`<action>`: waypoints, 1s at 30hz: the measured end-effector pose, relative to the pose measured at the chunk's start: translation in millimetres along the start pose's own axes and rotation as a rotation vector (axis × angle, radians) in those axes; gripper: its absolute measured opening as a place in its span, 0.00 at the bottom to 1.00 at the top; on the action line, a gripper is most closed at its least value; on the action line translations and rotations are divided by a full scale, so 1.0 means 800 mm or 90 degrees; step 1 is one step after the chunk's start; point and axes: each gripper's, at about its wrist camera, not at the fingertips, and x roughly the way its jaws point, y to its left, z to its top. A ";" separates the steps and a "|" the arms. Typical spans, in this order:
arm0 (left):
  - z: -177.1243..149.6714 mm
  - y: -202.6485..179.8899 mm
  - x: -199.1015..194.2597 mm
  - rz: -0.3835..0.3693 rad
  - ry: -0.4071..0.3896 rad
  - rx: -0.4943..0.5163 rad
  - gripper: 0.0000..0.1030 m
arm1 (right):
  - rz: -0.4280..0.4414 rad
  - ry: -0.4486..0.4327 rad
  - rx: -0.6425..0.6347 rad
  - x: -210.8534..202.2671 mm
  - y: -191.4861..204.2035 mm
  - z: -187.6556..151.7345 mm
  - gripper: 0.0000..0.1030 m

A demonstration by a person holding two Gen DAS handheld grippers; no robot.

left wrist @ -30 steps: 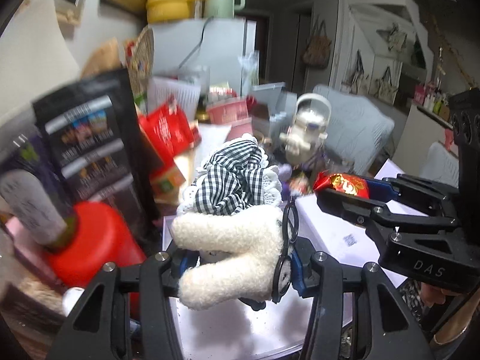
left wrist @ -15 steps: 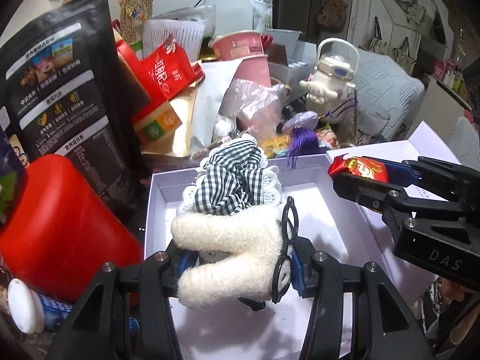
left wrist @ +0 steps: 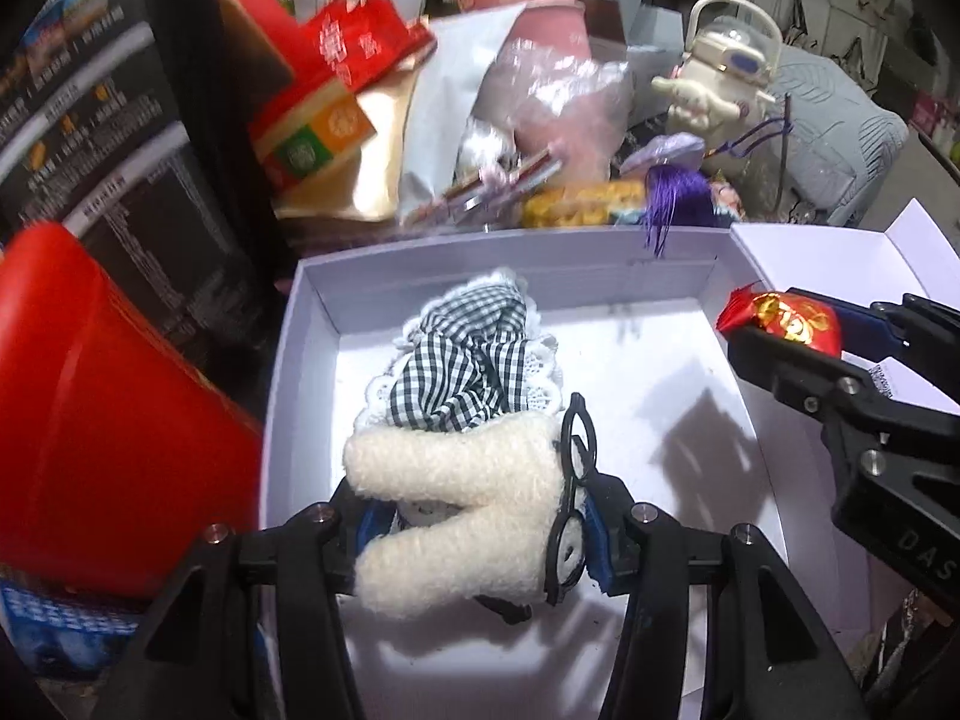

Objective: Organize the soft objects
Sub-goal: 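Lower the plush toy into the white box and open the left gripper while the right gripper releases the candy, then raise both grippers away from the white box back over the table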

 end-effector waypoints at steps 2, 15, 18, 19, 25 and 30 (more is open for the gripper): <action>0.000 0.000 0.004 0.001 0.008 0.002 0.53 | 0.003 0.005 0.000 0.002 0.001 0.000 0.36; 0.002 -0.006 -0.028 0.025 -0.039 0.021 0.76 | -0.030 -0.012 -0.003 -0.021 -0.003 -0.002 0.42; 0.001 -0.007 -0.046 0.026 -0.060 0.018 0.76 | -0.031 -0.028 0.001 -0.036 -0.005 -0.003 0.42; 0.003 -0.008 -0.049 0.024 -0.063 0.014 0.76 | -0.033 -0.037 0.006 -0.043 -0.007 -0.002 0.42; 0.001 -0.011 -0.082 0.027 -0.088 0.007 0.76 | -0.036 -0.066 0.016 -0.076 -0.009 -0.001 0.42; -0.003 -0.016 -0.114 0.033 -0.114 0.009 0.76 | -0.045 -0.084 0.017 -0.106 -0.006 -0.003 0.42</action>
